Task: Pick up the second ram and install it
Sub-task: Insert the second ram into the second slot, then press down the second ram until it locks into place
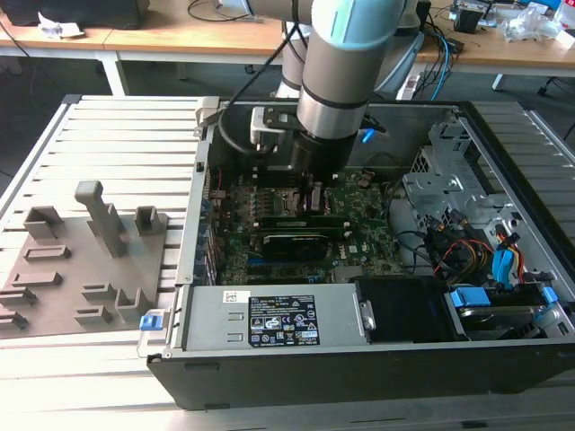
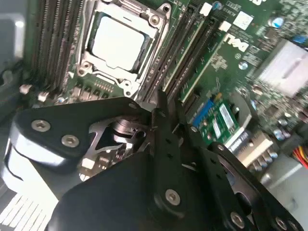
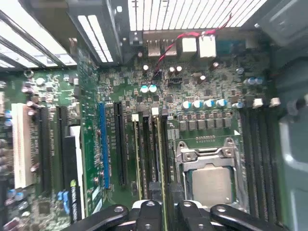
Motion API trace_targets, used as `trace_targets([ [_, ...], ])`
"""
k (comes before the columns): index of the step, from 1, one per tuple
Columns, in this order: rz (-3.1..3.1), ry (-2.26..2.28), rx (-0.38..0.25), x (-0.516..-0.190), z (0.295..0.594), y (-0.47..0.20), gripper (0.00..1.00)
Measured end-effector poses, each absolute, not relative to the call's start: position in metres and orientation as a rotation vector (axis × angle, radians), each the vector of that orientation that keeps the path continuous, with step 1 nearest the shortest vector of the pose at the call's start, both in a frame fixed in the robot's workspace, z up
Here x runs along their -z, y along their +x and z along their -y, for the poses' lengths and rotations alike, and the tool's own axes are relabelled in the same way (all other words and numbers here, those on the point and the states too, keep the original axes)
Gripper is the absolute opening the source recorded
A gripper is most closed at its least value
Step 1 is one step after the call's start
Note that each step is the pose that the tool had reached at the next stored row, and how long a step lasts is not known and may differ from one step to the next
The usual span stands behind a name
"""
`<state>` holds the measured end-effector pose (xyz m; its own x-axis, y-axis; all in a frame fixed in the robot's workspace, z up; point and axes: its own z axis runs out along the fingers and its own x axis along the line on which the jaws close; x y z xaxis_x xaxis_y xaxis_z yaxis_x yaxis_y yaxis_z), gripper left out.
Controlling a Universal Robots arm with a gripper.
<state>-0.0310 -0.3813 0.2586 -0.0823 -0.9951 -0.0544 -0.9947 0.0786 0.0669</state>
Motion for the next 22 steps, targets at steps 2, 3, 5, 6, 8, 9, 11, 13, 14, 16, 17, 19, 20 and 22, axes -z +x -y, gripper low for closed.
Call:
trace_targets([
  [2,2.296,2.117,0.115,-0.28,0.375,-0.031,0.22],
  [3,2.294,2.115,0.112,-0.286,0.374,-0.031,0.11],
  [5,2.294,2.115,0.11,-0.291,0.373,-0.031,0.11],
  [6,2.294,2.115,0.11,-0.291,0.373,-0.031,0.11],
  [8,2.294,2.115,0.11,-0.291,0.373,-0.031,0.11],
  [9,2.294,2.115,0.11,-0.291,0.373,-0.031,0.11],
  [11,2.294,2.115,0.111,-0.291,0.373,-0.031,0.11],
  [13,2.294,2.115,0.111,-0.291,0.373,-0.031,0.11],
  [14,2.294,2.115,0.111,-0.291,0.373,-0.031,0.11],
  [16,2.294,2.115,0.111,-0.291,0.373,-0.029,0.11],
  [17,2.294,2.115,0.111,-0.29,0.373,-0.025,0.11],
  [19,2.291,2.112,0.116,-0.282,0.373,-0.007,0.11],
  [20,2.291,2.112,0.117,-0.28,0.373,-0.005,0.11],
  [22,2.291,2.111,0.118,-0.274,0.373,-0.001,0.11],
])
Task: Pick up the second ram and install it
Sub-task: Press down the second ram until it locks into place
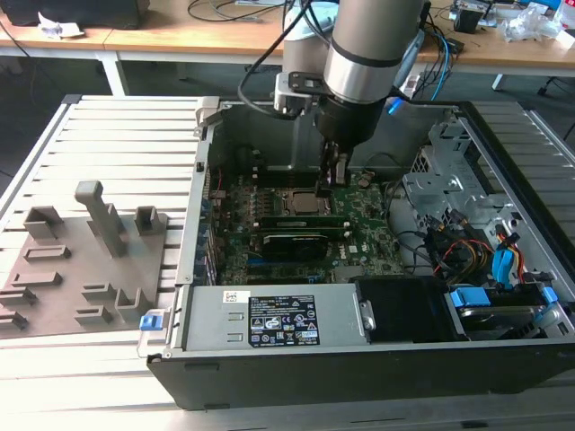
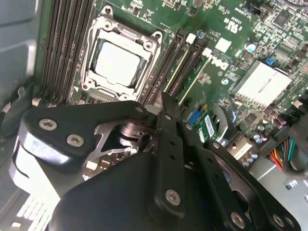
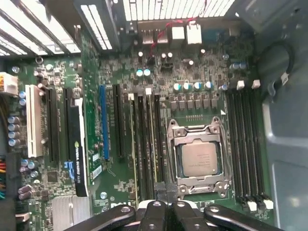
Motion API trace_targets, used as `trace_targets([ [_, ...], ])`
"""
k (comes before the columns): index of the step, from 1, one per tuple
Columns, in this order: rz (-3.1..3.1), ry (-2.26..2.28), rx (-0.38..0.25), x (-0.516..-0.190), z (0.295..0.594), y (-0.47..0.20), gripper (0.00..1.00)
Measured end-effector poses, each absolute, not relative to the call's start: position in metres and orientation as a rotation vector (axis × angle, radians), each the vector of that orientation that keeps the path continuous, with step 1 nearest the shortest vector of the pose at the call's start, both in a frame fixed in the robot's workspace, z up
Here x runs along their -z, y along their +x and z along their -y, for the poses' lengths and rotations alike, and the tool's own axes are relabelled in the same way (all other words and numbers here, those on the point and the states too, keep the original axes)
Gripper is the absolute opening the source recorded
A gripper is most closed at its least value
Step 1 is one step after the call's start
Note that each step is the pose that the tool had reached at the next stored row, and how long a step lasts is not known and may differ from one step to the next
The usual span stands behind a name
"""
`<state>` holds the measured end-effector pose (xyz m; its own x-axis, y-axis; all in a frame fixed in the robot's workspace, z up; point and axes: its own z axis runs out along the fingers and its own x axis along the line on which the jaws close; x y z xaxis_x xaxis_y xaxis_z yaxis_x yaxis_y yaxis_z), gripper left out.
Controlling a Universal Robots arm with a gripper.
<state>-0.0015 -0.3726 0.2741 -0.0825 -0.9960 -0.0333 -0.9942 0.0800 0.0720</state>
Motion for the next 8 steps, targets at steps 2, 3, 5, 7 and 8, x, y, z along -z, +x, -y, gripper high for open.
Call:
trace_targets([
  [2,2.29,2.111,0.118,-0.268,0.373,0.001,0.11],
  [3,2.29,2.111,0.118,-0.265,0.373,0.002,0.11],
  [5,2.29,2.111,0.118,-0.261,0.373,0.003,0.11],
  [7,2.29,2.111,0.118,-0.254,0.373,0.003,0.11],
  [8,2.29,2.111,0.118,-0.248,0.373,0.004,0.11],
])
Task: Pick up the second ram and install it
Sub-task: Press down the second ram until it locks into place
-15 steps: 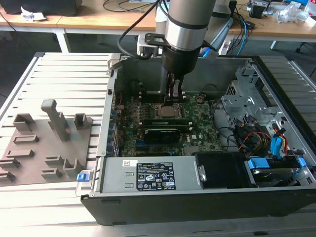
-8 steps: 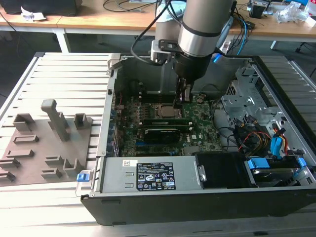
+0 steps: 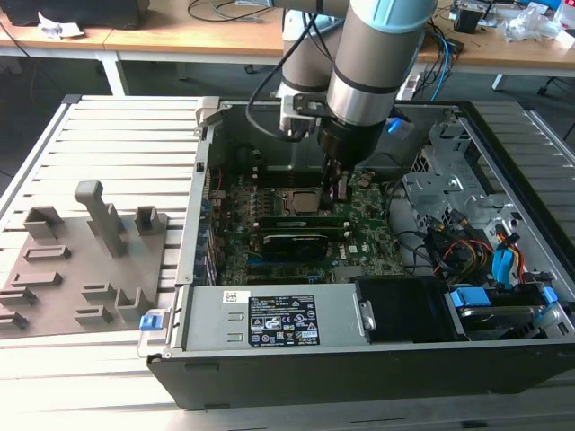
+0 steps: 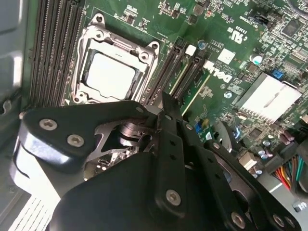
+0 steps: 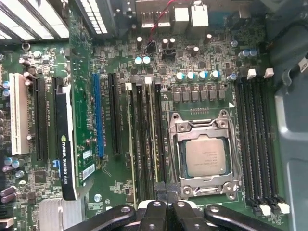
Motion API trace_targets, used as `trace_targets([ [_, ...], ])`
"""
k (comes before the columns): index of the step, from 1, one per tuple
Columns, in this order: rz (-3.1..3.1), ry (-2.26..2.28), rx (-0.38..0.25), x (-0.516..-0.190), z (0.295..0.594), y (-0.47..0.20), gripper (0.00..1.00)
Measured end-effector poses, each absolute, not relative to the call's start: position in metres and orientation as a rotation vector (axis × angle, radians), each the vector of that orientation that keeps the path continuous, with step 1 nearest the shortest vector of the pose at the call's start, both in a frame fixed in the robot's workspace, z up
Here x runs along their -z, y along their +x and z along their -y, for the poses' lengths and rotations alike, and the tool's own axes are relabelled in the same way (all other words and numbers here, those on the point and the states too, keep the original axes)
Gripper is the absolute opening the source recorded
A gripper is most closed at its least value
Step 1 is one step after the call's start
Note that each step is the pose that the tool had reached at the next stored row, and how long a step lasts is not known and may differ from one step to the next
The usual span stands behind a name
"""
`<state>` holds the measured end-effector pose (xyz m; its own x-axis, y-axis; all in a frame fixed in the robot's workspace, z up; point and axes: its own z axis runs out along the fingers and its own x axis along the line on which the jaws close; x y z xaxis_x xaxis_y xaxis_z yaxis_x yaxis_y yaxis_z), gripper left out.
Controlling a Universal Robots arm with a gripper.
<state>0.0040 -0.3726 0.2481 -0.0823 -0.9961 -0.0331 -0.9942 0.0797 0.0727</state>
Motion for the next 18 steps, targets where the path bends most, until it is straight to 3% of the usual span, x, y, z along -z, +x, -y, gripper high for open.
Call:
trace_targets([
  [11,2.288,2.111,0.119,-0.229,0.373,0.016,0.11],
  [18,2.291,2.114,0.116,-0.238,0.373,0.012,0.11],
])
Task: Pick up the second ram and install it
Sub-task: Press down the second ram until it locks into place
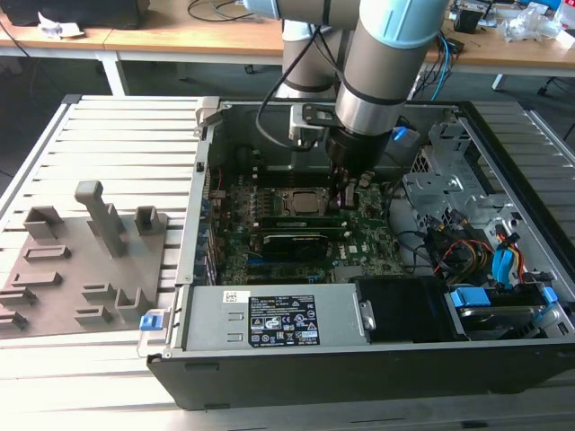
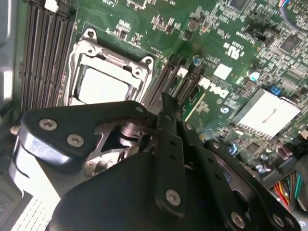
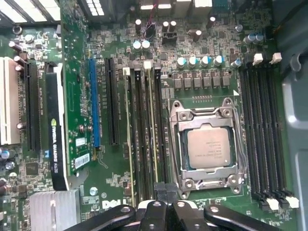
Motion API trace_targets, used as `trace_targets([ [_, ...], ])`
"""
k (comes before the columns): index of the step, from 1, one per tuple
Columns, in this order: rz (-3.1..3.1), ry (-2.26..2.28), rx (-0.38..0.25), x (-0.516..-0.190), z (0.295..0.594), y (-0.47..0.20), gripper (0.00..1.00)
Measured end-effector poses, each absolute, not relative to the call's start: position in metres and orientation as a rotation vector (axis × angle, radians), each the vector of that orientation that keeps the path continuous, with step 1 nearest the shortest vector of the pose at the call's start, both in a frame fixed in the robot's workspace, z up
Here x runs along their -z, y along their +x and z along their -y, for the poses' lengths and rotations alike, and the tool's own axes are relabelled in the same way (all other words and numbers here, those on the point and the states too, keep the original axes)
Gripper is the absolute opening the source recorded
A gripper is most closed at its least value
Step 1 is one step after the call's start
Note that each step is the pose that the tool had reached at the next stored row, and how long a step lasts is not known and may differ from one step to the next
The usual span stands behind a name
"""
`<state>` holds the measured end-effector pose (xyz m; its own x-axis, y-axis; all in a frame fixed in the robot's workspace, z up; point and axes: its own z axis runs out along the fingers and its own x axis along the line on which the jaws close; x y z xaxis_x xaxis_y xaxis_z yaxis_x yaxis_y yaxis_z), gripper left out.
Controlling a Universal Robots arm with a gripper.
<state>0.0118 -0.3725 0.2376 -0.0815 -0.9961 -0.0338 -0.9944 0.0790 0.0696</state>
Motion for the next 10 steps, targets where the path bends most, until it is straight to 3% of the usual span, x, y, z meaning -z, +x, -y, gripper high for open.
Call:
trace_targets([
  [10,2.3,2.123,0.098,-0.237,0.373,-0.046,0.11],
])
